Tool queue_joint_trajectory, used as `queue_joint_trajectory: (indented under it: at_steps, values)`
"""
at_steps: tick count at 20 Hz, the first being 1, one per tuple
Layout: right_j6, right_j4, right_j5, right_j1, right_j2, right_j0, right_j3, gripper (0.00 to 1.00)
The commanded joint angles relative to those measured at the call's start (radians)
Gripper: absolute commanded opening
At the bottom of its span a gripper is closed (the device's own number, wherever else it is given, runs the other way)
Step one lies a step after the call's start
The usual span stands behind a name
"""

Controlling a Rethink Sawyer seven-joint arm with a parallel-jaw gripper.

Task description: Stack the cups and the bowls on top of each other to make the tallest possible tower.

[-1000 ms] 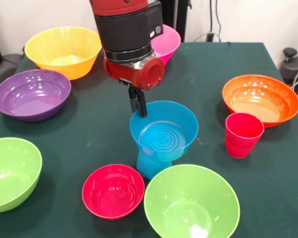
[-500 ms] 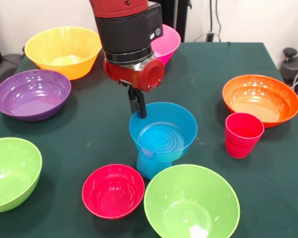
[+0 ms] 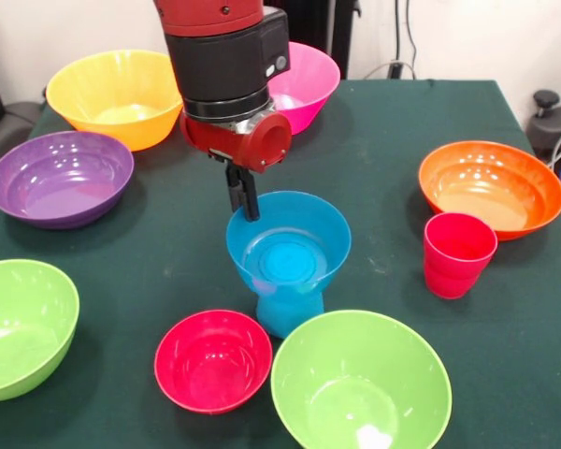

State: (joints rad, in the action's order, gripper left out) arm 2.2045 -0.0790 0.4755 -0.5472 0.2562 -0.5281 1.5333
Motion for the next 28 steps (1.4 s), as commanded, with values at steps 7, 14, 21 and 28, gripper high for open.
queue_joint_trajectory:
  at_steps: [7,14,21,28]
  values:
    - [-0.078,-0.113,-0.049,0.072,0.072,-0.017,0.041,0.0]
    - [-0.059,-0.115,-0.077,0.081,0.074,-0.013,0.049,0.0]
    - [-0.048,-0.111,-0.095,0.091,0.076,-0.005,0.05,0.0]
    - [-0.013,-0.102,-0.107,0.094,0.053,0.027,0.043,0.0]
